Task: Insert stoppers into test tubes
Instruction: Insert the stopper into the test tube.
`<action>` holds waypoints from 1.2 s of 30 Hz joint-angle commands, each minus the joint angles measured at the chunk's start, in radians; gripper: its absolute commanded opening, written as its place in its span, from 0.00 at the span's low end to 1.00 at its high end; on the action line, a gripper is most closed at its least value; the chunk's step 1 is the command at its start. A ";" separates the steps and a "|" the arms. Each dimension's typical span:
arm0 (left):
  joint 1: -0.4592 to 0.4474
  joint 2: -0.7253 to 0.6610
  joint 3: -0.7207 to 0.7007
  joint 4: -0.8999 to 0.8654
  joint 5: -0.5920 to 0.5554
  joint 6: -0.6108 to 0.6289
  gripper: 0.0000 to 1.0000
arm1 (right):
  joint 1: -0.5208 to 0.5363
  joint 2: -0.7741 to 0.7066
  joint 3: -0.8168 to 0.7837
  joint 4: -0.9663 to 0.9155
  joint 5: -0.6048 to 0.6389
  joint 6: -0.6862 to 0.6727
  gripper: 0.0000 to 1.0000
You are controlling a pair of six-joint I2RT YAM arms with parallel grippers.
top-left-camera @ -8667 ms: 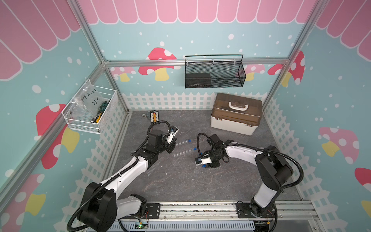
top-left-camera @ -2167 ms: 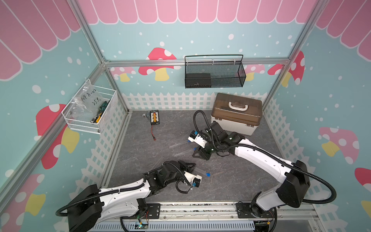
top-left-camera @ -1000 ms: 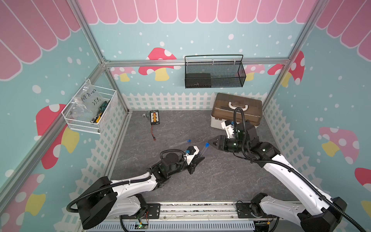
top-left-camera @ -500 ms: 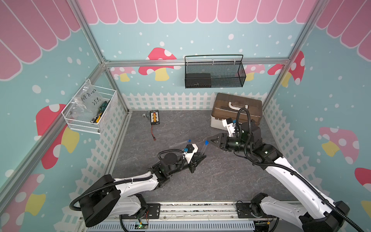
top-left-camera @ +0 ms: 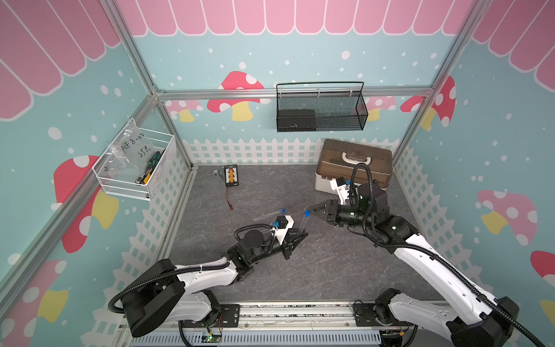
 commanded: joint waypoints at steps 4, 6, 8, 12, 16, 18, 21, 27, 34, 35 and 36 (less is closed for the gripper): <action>0.017 -0.006 0.041 0.134 0.018 -0.073 0.00 | -0.005 0.012 -0.045 -0.020 -0.023 0.006 0.27; 0.017 -0.007 0.054 0.112 0.026 -0.068 0.00 | -0.005 0.016 -0.051 -0.025 -0.026 0.001 0.27; 0.017 -0.009 0.056 0.098 0.033 -0.057 0.00 | -0.005 0.022 -0.054 -0.037 -0.030 -0.007 0.27; 0.017 -0.022 0.060 0.066 0.035 -0.034 0.00 | -0.004 0.035 -0.058 -0.068 -0.034 -0.032 0.26; 0.020 -0.037 0.065 0.055 0.029 -0.024 0.00 | -0.004 0.047 -0.065 -0.093 -0.039 -0.058 0.25; 0.023 -0.038 0.071 0.067 0.030 -0.033 0.00 | -0.004 0.055 -0.075 -0.090 -0.045 -0.063 0.25; 0.026 -0.038 0.080 0.094 0.031 -0.050 0.00 | -0.004 0.057 -0.090 -0.086 -0.046 -0.066 0.24; 0.034 -0.027 0.095 0.200 0.024 -0.108 0.00 | -0.004 0.056 -0.119 -0.065 -0.047 -0.054 0.23; 0.037 -0.010 0.120 0.288 0.018 -0.165 0.00 | -0.004 0.058 -0.125 -0.051 -0.050 -0.048 0.23; 0.037 -0.006 0.124 0.297 0.018 -0.171 0.00 | -0.004 0.060 -0.125 -0.049 -0.050 -0.046 0.23; 0.037 -0.004 0.128 0.302 0.021 -0.173 0.00 | -0.004 0.061 -0.127 -0.047 -0.050 -0.045 0.23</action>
